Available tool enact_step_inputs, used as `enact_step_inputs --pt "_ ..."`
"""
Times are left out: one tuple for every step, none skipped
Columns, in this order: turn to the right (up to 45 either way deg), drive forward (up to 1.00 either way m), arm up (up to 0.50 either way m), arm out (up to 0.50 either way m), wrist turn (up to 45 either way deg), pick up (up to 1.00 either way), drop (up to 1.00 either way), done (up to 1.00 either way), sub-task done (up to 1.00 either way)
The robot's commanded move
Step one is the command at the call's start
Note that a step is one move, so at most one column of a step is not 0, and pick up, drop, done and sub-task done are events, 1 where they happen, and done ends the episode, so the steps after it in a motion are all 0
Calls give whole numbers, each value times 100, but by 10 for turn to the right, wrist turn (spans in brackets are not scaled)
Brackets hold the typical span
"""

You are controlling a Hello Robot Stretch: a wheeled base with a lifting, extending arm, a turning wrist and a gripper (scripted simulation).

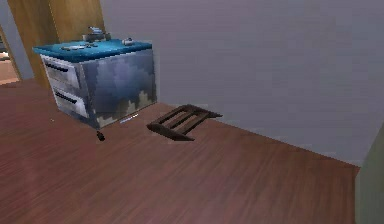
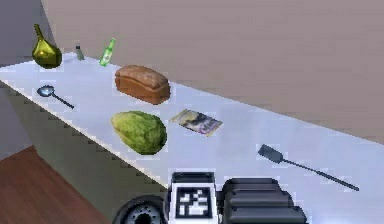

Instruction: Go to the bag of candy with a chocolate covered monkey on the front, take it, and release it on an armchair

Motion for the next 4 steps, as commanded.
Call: enact_step_inputs --pt "0 0 0 36 0 0 0 0 0" --pt "0 0 0 0 450 0 0 0 0" --pt "0 0 0 0 450 0 0 0 0" --pt "0 0 0 0 450 0 0 0 0"
